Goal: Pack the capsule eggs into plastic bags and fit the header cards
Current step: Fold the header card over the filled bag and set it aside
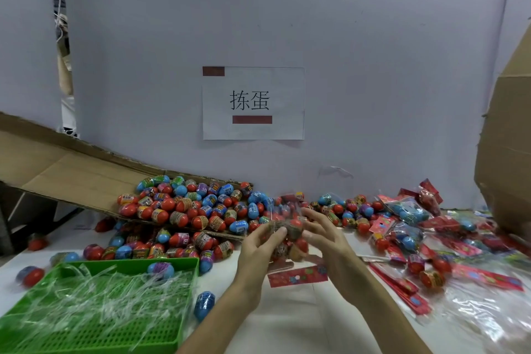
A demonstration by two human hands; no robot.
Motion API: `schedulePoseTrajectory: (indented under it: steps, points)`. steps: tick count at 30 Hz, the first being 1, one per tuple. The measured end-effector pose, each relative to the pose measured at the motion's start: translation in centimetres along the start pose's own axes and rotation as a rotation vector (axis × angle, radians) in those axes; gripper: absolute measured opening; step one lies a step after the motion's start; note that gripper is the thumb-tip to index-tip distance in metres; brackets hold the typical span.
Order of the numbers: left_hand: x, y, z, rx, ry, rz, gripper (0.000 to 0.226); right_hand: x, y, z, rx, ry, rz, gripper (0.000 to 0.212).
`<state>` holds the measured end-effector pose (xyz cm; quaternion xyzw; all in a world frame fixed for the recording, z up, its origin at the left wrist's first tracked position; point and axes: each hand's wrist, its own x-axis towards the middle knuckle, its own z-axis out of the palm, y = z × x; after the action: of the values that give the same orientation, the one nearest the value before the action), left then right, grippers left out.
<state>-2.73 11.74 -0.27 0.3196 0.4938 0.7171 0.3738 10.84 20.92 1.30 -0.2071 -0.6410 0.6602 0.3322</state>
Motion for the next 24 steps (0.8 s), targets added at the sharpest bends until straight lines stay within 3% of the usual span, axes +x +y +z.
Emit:
schedulePoseTrajectory:
  steps: [2, 6, 14, 17, 19, 24]
  points:
    - [0.0, 0.2, 0.0, -0.017, 0.013, 0.003, 0.024, -0.1, 0.0, 0.2, -0.035, 0.017, 0.015, 0.074]
    - [-0.1, 0.1, 0.0, 0.008, -0.014, 0.008, 0.017, 0.1, 0.5, 0.3, -0.097, 0.144, -0.007, 0.037]
    - [0.0, -0.2, 0.0, 0.062, 0.025, 0.026, 0.017, 0.2, 0.4, 0.6, -0.182, 0.098, -0.035, 0.048]
    - [-0.3, -0.1, 0.1, 0.079, -0.018, 0.021, 0.036, 0.5, 0.7, 0.6, -0.141, 0.181, -0.054, 0.029]
    - [-0.4, -0.3, 0.3, 0.092, -0.027, 0.024, 0.028, 0.5, 1.0, 0.5, -0.126, 0.233, -0.085, 0.008]
    - [-0.4, -0.8, 0.3, 0.184, 0.001, 0.100, 0.003, 0.5, 1.3, 0.4, -0.181, 0.246, -0.107, 0.025]
